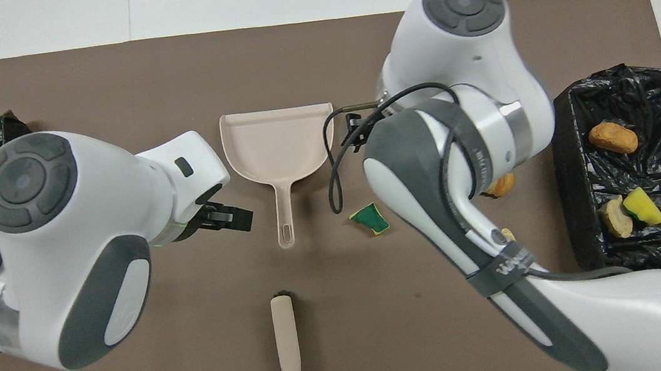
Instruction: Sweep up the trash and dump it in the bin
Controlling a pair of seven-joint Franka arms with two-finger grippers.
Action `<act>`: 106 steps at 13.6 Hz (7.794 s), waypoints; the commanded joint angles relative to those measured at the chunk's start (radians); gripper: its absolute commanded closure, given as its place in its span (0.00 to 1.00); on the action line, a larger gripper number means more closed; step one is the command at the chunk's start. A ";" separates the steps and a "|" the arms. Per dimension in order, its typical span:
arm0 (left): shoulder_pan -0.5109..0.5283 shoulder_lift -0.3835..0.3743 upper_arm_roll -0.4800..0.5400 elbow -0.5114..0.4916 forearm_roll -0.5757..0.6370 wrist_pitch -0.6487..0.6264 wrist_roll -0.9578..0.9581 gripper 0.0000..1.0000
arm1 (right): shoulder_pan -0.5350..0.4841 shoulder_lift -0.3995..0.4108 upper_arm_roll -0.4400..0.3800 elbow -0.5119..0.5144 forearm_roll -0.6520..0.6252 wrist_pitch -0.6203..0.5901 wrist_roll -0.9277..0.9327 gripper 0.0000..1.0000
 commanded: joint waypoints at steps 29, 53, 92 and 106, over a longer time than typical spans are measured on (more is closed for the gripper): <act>-0.003 0.239 -0.076 -0.055 0.182 0.262 -0.115 1.00 | -0.314 -0.313 0.010 -0.198 -0.117 -0.064 -0.424 0.00; 0.169 0.215 0.146 0.039 0.212 0.110 1.497 1.00 | 0.583 -0.315 0.014 -0.726 0.043 0.394 0.646 0.00; -0.034 0.104 -0.084 -0.221 0.225 0.148 0.829 1.00 | -0.219 -0.327 0.039 -0.784 -0.375 0.258 -0.017 1.00; -0.034 0.100 -0.084 -0.222 0.226 0.120 0.833 1.00 | -0.001 -0.263 0.041 -0.782 0.166 0.358 -0.313 1.00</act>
